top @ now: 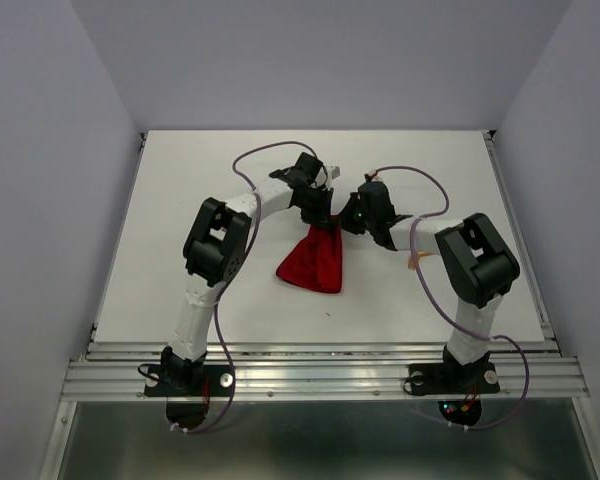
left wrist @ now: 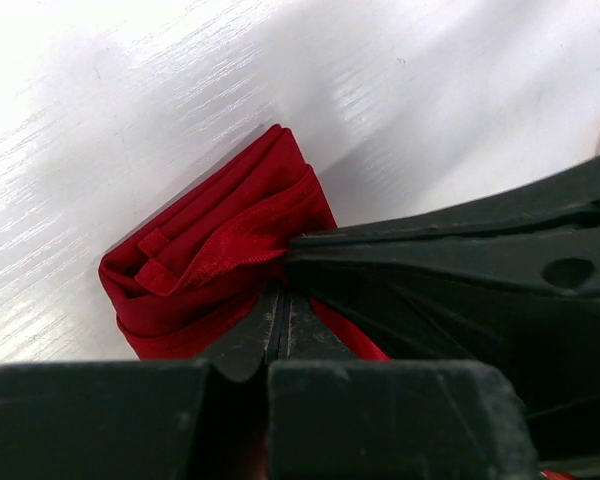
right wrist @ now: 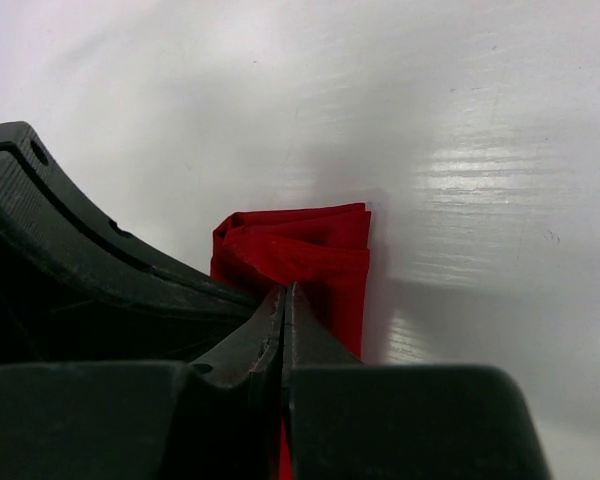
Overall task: Fold the napkin into a case and place the utensils inside
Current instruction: Stuff the top corner of the smaller-rectangle-folded napkin into the folded napkin.
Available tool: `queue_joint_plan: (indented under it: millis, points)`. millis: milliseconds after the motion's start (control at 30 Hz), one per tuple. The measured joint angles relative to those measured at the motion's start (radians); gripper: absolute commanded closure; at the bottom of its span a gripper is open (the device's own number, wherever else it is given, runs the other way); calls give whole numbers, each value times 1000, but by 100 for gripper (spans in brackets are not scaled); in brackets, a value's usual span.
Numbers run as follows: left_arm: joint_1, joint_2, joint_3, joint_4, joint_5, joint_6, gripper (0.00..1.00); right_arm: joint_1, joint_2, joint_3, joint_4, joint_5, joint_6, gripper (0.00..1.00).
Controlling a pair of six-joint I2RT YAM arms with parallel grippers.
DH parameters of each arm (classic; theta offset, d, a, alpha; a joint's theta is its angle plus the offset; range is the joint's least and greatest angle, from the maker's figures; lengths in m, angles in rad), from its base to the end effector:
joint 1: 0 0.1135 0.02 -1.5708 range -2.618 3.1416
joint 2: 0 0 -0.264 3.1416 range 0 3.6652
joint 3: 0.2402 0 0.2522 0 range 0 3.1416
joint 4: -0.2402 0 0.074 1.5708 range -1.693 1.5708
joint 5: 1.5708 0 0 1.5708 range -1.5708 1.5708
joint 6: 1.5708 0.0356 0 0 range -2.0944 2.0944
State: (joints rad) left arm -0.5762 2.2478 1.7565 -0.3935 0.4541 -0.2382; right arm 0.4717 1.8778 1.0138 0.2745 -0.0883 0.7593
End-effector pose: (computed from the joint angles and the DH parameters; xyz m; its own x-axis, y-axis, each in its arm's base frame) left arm 0.4081 -0.2838 0.1746 -0.8010 0.2676 -0.5355 0.5491 0.6846 -0.4793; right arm 0.3509 0.1825 0.1570 -0.7157 0.4047 -0.5692 -0.0347 0.7933 0.6078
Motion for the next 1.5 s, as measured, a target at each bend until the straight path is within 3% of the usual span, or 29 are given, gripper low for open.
queue_joint_plan:
  millis: [333, 467, 500, 567, 600, 800, 1167, 1300, 1500]
  points:
    - [2, 11, 21, -20, -5, 1, 99, 0, 81, 88, -92, 5, -3, 99]
    - [1, 11, 36, -34, -14, 4, 77, 0, 83, 102, -121, 18, -5, 99]
    - [0, 11, 40, -40, -19, 3, 67, 0, 85, 104, -126, 22, -4, 99]
    - [0, 11, 51, -51, -34, 9, 59, 0, 86, 104, -132, 34, -4, 99]
    - [0, 11, 58, -61, -47, 8, 49, 0, 86, 104, -134, 38, -3, 99]
    - [2, 5, 73, -90, -110, 22, 31, 0, 86, 110, -146, 57, -3, 99]
    - [-3, -173, -6, -119, -154, 23, 28, 0, 86, 111, -151, 63, -3, 99]
    - [2, -289, -119, -100, -174, 10, 28, 0, 86, 112, -151, 63, -3, 99]
    - [10, -487, -456, -6, -198, -49, 28, 0, 86, 116, -157, 63, -4, 99]
